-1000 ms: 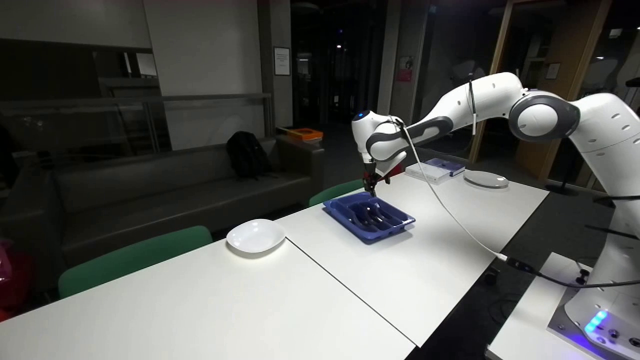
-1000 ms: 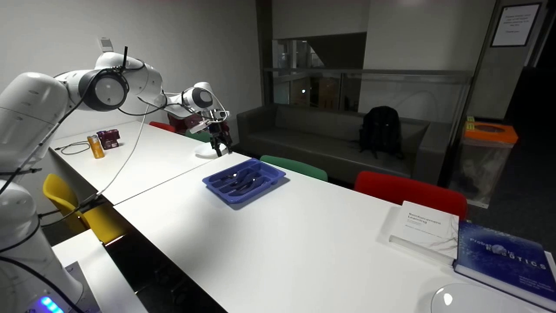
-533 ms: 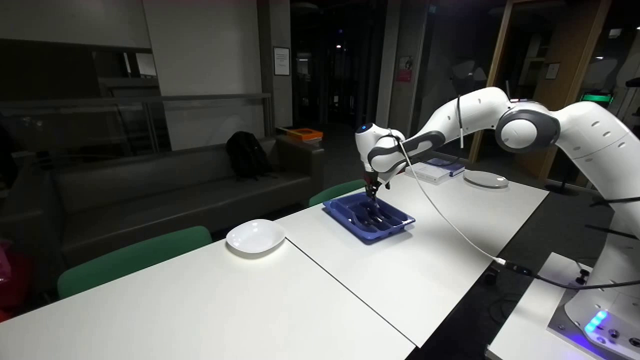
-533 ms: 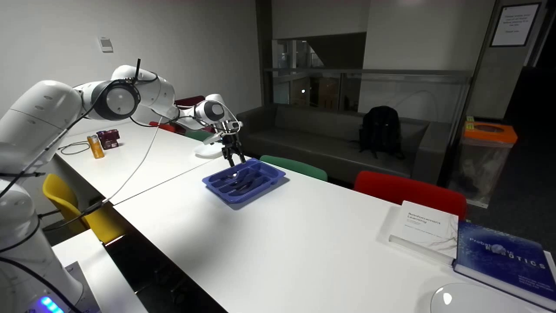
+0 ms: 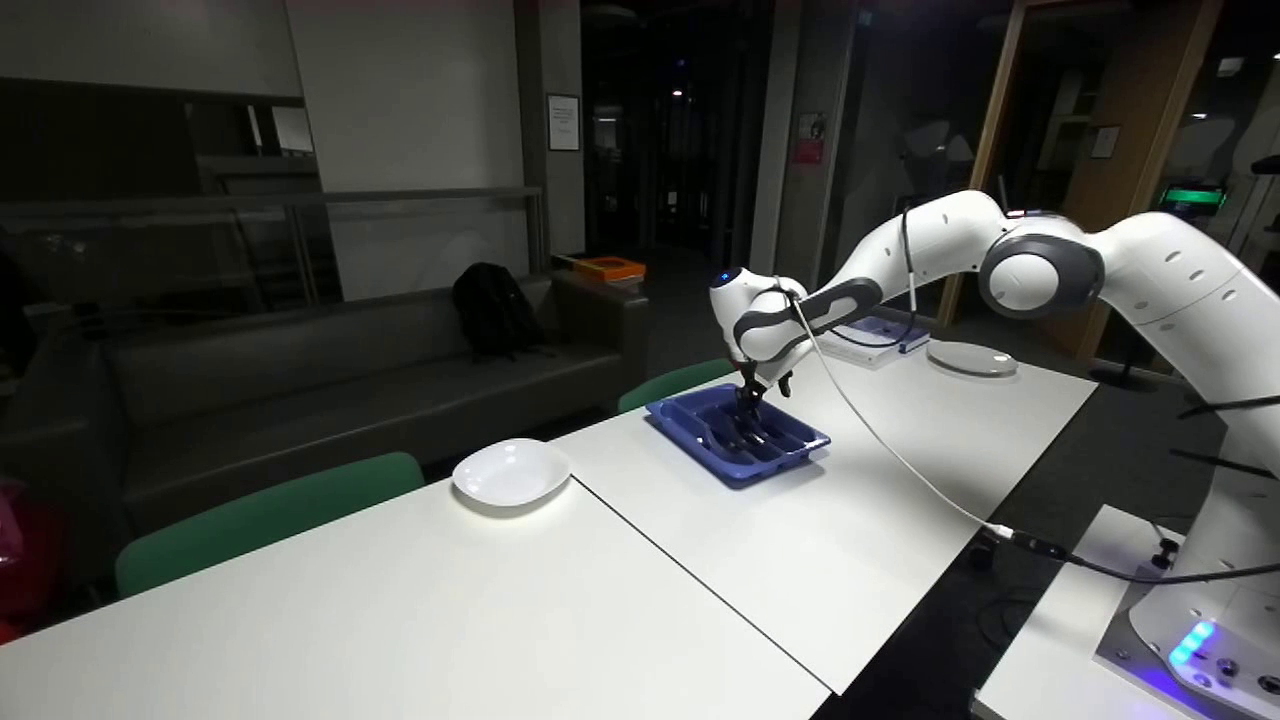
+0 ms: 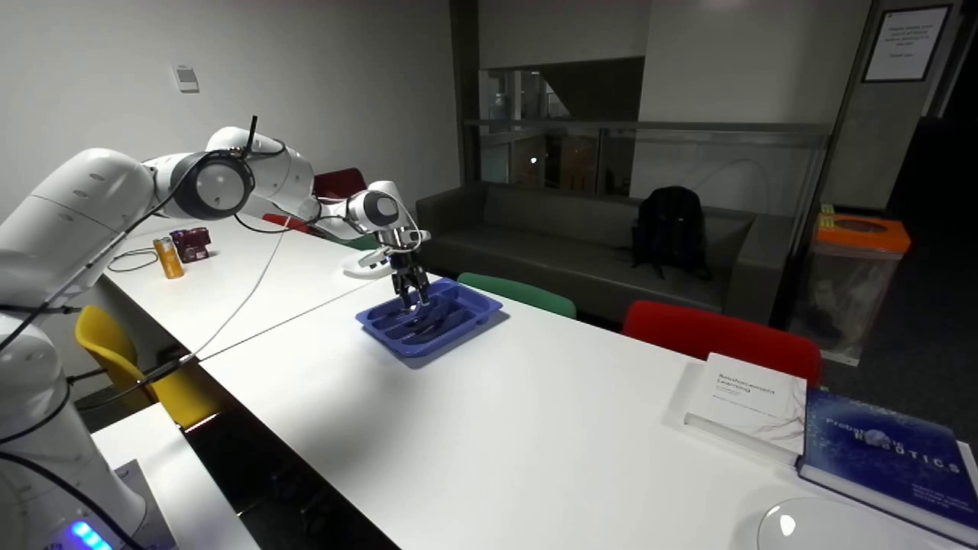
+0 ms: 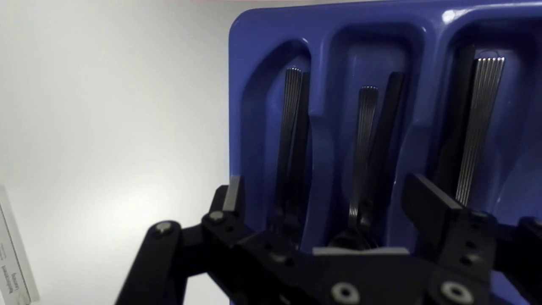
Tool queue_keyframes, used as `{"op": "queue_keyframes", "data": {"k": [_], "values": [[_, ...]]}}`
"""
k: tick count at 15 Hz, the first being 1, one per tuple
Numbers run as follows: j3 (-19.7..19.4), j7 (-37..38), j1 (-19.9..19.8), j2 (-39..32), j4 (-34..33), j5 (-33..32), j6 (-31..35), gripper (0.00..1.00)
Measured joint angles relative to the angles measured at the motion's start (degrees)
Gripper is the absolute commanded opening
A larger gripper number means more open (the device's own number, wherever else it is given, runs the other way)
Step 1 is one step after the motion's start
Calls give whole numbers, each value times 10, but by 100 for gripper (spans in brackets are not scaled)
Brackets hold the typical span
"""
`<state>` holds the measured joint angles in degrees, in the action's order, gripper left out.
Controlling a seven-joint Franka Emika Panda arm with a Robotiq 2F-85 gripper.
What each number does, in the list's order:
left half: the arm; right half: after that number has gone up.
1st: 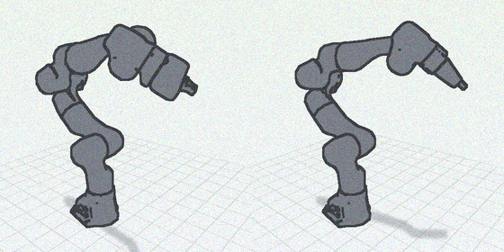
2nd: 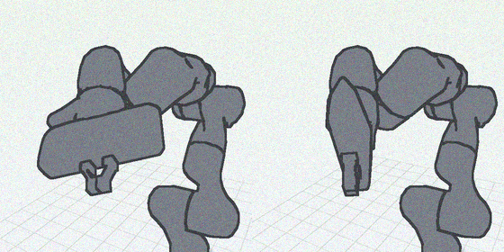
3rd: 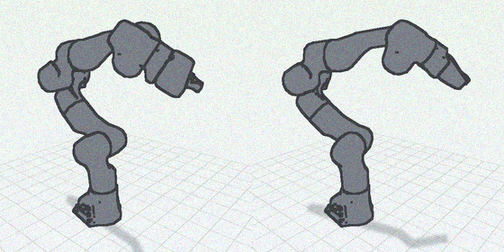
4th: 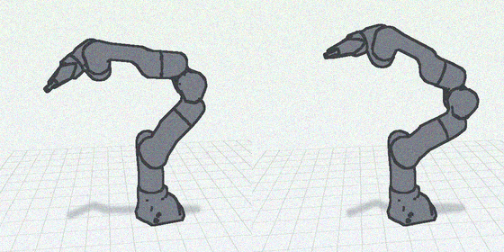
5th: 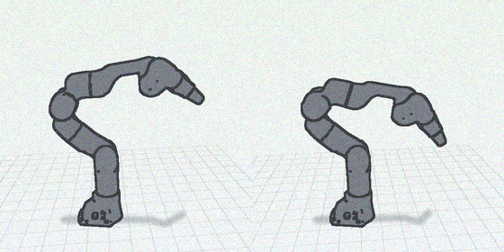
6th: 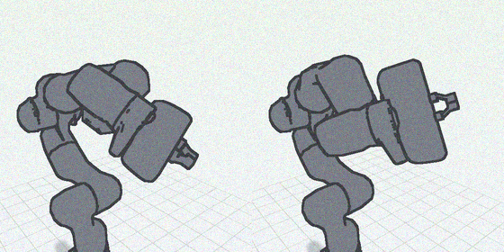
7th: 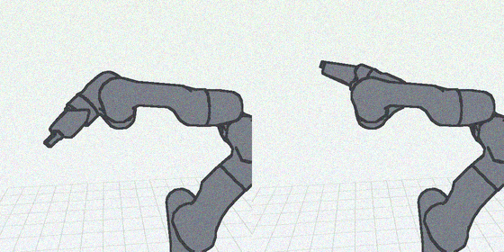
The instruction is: Remove two forks from the tray
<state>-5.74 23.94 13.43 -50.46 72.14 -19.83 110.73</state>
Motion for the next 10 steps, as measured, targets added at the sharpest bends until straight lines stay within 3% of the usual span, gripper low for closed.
{"op": "queue_keyframes", "data": {"k": [10], "values": [[-4, 40, -8, -10, 10, 30, 49, 100]]}}
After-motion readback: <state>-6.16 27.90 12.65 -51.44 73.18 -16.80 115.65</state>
